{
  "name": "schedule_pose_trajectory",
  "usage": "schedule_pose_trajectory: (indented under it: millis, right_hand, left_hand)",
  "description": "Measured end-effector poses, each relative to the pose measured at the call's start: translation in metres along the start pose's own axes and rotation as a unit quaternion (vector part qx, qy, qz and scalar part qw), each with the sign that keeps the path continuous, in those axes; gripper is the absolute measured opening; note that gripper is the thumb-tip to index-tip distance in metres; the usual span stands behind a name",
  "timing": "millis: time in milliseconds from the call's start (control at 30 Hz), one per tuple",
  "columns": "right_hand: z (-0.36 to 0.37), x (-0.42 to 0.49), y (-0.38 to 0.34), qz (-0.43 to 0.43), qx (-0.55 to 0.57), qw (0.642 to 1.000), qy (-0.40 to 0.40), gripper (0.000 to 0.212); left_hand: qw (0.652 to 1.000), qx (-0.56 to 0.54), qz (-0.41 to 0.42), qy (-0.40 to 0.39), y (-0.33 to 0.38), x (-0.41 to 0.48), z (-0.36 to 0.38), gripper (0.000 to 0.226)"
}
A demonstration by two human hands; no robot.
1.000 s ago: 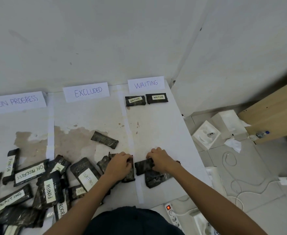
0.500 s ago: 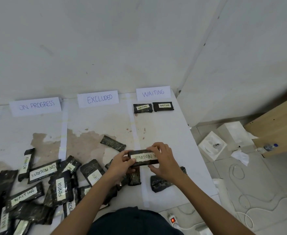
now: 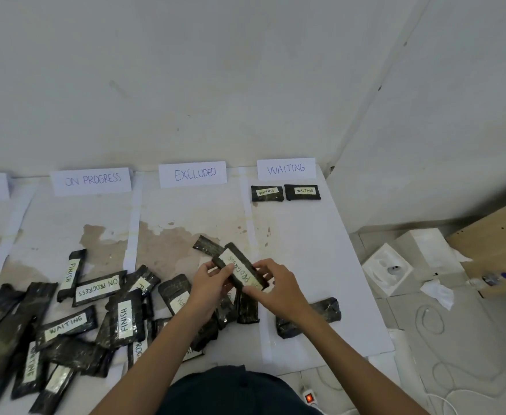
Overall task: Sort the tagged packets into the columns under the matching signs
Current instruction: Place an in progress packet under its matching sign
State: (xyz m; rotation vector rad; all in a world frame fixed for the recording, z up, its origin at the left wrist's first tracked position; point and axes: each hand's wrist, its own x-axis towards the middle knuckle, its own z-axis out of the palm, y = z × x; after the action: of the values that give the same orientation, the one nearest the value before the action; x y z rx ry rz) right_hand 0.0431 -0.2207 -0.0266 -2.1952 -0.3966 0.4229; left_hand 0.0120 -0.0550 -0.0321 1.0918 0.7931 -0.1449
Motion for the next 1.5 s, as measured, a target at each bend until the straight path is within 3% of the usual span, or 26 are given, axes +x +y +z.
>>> schedule_pose_trajectory:
  millis: [100, 233, 333, 567, 733, 933, 1033, 1167, 1367, 1500]
  right_hand:
    - [0.008, 0.001, -0.011, 0.076, 0.11, 0.991, -0.024, 0.021]
    - [0.023, 0.004, -0.022, 0.107, 0.179, 0.973, -0.1, 0.031]
    - [0.035, 0.006, -0.031, 0.116, 0.212, 0.964, -0.111, 0.029]
    - [0.047, 0.028, -0.046, 0.126, 0.194, 0.967, -0.11, 0.036]
    - [0.051, 0.055, -0.066, 0.068, 0.129, 0.975, -0.168, 0.028]
    - [0.08, 0.09, -0.097, 0.099, 0.152, 0.969, -0.168, 0.019]
    - [0.097, 0.115, -0.116, 0.114, 0.173, 0.966, -0.155, 0.019]
    - [0.129, 0.152, -0.144, 0.116, 0.203, 0.963, -0.132, 0.02]
    - [0.183, 0.21, -0.171, 0.129, 0.197, 0.966, -0.11, 0.021]
    - [0.216, 0.249, -0.176, 0.144, 0.184, 0.966, -0.108, 0.021]
  left_hand:
    - [0.999, 0.017, 0.024, 0.03, -0.001, -0.007, -0.009, 0.019]
    - [0.992, 0.108, 0.061, 0.026, -0.002, -0.021, -0.022, 0.011]
    - [0.99, 0.131, 0.056, 0.017, -0.002, -0.025, -0.033, 0.015]
    - [0.958, 0.274, 0.086, -0.013, 0.009, -0.027, -0.069, 0.03]
    - [0.913, 0.382, 0.121, -0.076, 0.035, -0.023, -0.092, 0.035]
    - [0.898, 0.393, 0.172, 0.098, 0.075, -0.011, -0.142, 0.046]
    - [0.872, 0.425, 0.192, 0.151, 0.094, 0.005, -0.181, 0.047]
    - [0.83, 0.499, 0.199, 0.148, 0.119, 0.033, -0.238, 0.049]
    - [0.801, 0.553, 0.182, 0.135, 0.152, 0.078, -0.292, 0.052]
    - [0.801, 0.563, 0.164, 0.123, 0.163, 0.114, -0.315, 0.053]
